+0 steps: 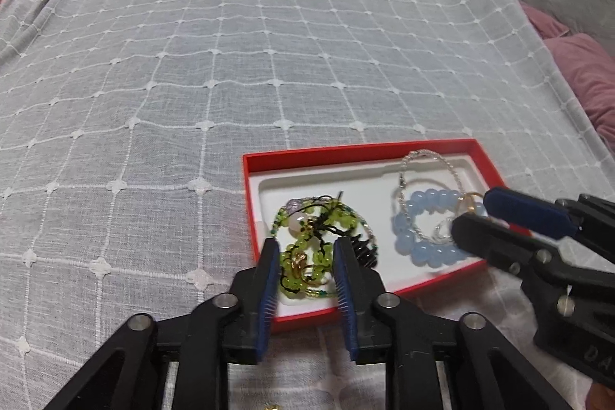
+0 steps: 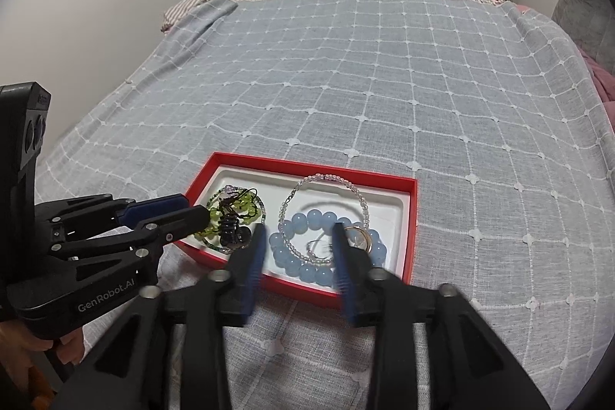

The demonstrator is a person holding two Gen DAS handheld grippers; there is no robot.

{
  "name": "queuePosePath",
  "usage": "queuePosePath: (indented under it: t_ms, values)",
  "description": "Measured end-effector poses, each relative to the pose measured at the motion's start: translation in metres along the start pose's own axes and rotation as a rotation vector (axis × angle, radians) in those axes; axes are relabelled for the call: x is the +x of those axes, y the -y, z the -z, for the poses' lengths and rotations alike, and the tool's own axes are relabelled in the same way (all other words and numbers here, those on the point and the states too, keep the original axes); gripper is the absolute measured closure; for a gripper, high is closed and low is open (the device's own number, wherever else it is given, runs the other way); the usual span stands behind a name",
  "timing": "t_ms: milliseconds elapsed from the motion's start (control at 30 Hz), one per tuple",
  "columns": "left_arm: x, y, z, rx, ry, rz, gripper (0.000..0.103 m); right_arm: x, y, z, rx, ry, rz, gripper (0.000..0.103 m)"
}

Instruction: Organize jewelry

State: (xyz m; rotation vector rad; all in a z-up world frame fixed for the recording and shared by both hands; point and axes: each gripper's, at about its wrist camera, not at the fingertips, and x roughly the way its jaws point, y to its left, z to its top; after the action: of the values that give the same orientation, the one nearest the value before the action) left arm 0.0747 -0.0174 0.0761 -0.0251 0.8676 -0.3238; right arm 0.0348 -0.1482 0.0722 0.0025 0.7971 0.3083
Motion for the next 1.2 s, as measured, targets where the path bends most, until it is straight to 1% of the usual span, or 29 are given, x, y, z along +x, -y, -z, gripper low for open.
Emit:
queuePosePath:
  t_ms: [33,100,233,300,333,400,433,500,533,600,667,767,867,967,1200]
  values:
    - [-0.002,0.001,0.0,-0.001,0.002,0.006,0.073,-0.003,0.0,0.0,-0.001,0.008,-0.003,0.049]
    - [-0.008,0.002,0.001,-0.003,0.011,0.009,0.064,-0.008,-0.001,0.0,-0.009,0.015,0.001,0.049]
    - [-0.019,0.001,0.001,-0.006,0.033,0.014,0.057,-0.02,-0.001,0.0,-0.014,0.027,0.009,0.049]
    - [-0.023,-0.001,0.003,-0.01,0.037,0.009,0.048,-0.026,-0.001,0.001,-0.017,0.025,0.016,0.049]
    - [-0.024,-0.002,0.004,-0.013,0.037,0.004,0.046,-0.029,-0.001,0.002,-0.02,0.025,0.019,0.049]
    - [-0.026,-0.004,0.006,-0.02,0.031,-0.002,0.034,-0.034,0.0,0.005,-0.021,0.018,0.024,0.049]
    - [-0.026,-0.005,0.008,-0.023,0.028,-0.007,0.031,-0.036,0.001,0.006,-0.016,0.013,0.026,0.049]
    - [-0.028,-0.006,0.011,-0.026,0.022,-0.022,0.021,-0.04,0.004,0.009,0.001,0.002,0.026,0.048]
    - [-0.028,-0.007,0.013,-0.026,0.018,-0.028,0.019,-0.041,0.005,0.011,0.009,-0.005,0.028,0.047]
    - [-0.03,-0.008,0.017,-0.026,0.014,-0.04,0.009,-0.042,0.007,0.015,0.025,-0.021,0.034,0.044]
    - [-0.031,-0.009,0.022,-0.031,0.008,-0.048,0.003,-0.043,0.008,0.019,0.034,-0.039,0.043,0.041]
    - [-0.029,-0.01,0.03,-0.03,-0.02,-0.056,0.001,-0.042,0.006,0.027,0.039,-0.079,0.051,0.041]
    - [-0.026,-0.01,0.037,-0.005,-0.052,-0.066,0.001,-0.041,0.003,0.035,0.043,-0.109,0.051,0.041]
    - [-0.026,-0.013,0.044,0.009,-0.066,-0.087,0.001,-0.039,-0.003,0.044,0.036,-0.143,0.049,0.041]
    - [-0.025,-0.02,0.058,0.017,-0.102,-0.096,0.001,-0.035,-0.014,0.059,0.014,-0.184,0.051,0.041]
